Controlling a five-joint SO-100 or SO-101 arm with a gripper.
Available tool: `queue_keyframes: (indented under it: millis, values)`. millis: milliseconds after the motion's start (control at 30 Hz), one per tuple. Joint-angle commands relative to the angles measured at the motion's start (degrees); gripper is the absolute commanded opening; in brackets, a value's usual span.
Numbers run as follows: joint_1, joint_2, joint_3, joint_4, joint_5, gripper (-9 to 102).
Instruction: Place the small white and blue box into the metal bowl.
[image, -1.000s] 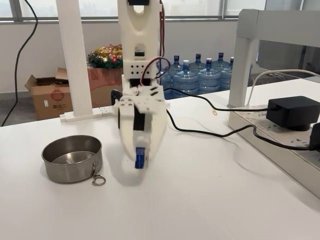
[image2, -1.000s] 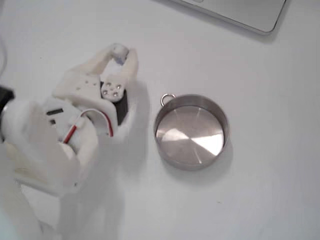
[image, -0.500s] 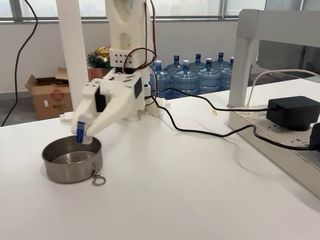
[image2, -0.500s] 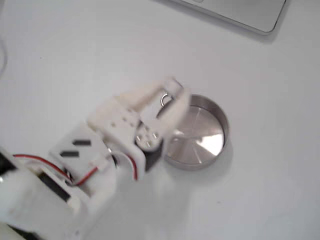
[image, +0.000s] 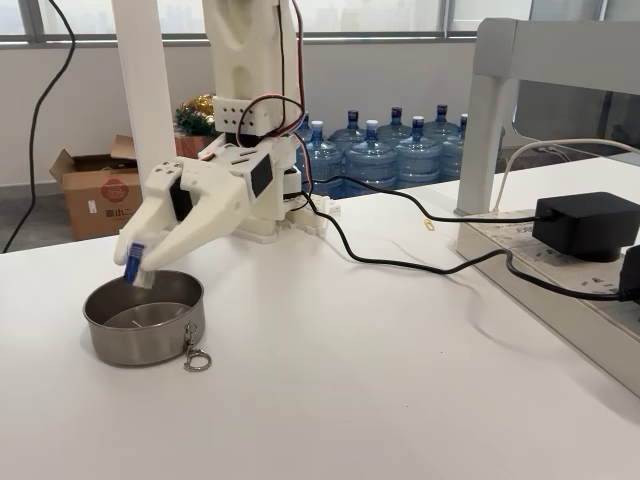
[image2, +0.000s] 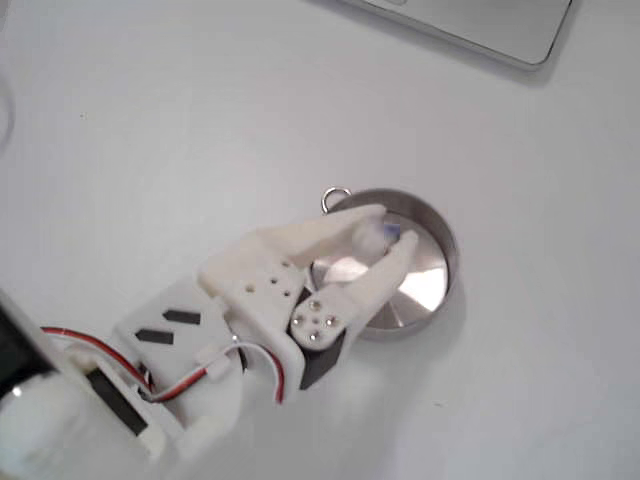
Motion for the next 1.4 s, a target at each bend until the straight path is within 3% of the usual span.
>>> queue_keyframes:
  millis: [0,267,367,433,567,767,867,967,1033,1133,1367]
  values:
    - [-0.1,1.5,0.6,-1.1,0.4,10]
    - [-1.1,2.4,0.9,-1.7,-0.4,9]
    - [-4.4,3.5,2.1,-4.4,-5.2,-1]
    - [-7.0,3.9,3.1,-6.2,-12.0,-6]
    - [-14.9,4.7,4.8,-12.0,-29.1,-5]
    - [-33.9,5.5,5.3,-21.1,-65.0,-5]
    - [-42.3,5.4,5.4,-23.0,-81.6,-5]
    - [-48.1,8.5,5.5,-21.1,-90.9,-5]
    - [-49.5,15.4,6.8,-15.0,-92.4,-5]
    - [-49.7,27.2,8.3,2.4,-92.3,-5]
    - [-52.0,61.5,8.4,57.7,-92.3,-5]
